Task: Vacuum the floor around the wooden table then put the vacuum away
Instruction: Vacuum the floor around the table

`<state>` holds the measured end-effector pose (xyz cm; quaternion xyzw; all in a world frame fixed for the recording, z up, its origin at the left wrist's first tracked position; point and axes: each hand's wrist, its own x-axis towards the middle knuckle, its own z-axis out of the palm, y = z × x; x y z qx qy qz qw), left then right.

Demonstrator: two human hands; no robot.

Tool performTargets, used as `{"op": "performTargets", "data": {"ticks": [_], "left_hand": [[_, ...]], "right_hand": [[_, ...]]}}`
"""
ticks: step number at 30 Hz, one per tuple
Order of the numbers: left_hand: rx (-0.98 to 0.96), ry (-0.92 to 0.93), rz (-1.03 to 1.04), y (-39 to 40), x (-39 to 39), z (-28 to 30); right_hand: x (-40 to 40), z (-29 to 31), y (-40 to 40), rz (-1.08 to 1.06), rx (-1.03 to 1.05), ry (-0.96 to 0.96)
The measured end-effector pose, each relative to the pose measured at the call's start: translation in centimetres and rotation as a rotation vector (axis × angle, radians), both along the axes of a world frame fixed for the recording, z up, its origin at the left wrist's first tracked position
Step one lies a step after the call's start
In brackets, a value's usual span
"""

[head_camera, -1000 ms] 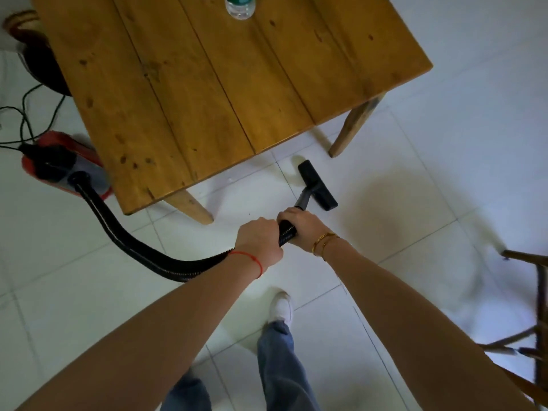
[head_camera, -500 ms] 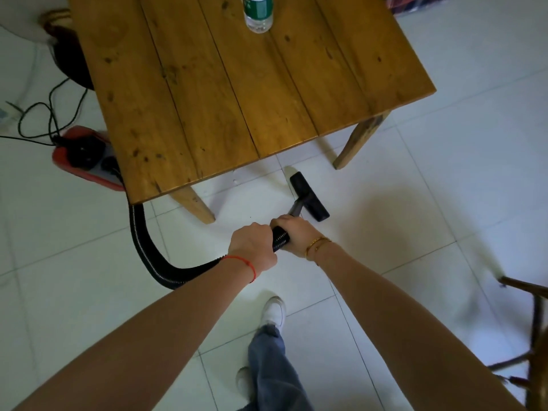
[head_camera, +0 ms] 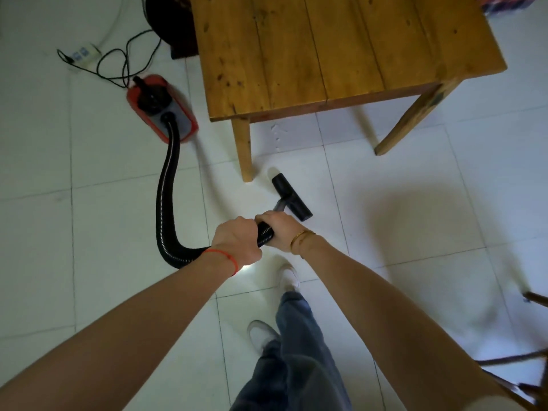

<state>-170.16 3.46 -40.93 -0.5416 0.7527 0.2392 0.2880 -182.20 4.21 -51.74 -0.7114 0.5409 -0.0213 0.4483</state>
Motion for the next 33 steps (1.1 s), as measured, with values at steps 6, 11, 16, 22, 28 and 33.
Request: {"op": "performTargets", "data": {"ticks": [6, 11, 16, 22, 28, 33], "left_hand": [[0.018, 0.006, 0.051, 3.0, 1.9, -0.4], [0.031, 0.031, 0.109, 3.1, 0.4, -1.2], [0.033, 0.080, 0.201, 1.3, -3.5, -2.6], [0.011, 0.142, 0.278, -4.0, -10.2, -4.6], [-0.017, 0.184, 0.320, -9.7, -16.9, -6.2], [-0.037, 0.220, 0.351, -13.1, -21.2, -7.5]], "right_hand": [[1.7, -0.2, 2.5, 0.070, -0.008, -0.022], [-0.2, -0.5, 1.9, 0.124, -0.011, -0.011], [-4.6, -0.9, -1.1, 0.189, -0.023, 0.030], [-11.8, -2.0, -7.1, 0.219, -0.028, 0.074], [-18.8, -3.0, -13.6, 0.238, -0.039, 0.129], [-23.1, -3.9, -17.4, 0.220, -0.073, 0.147]]}}
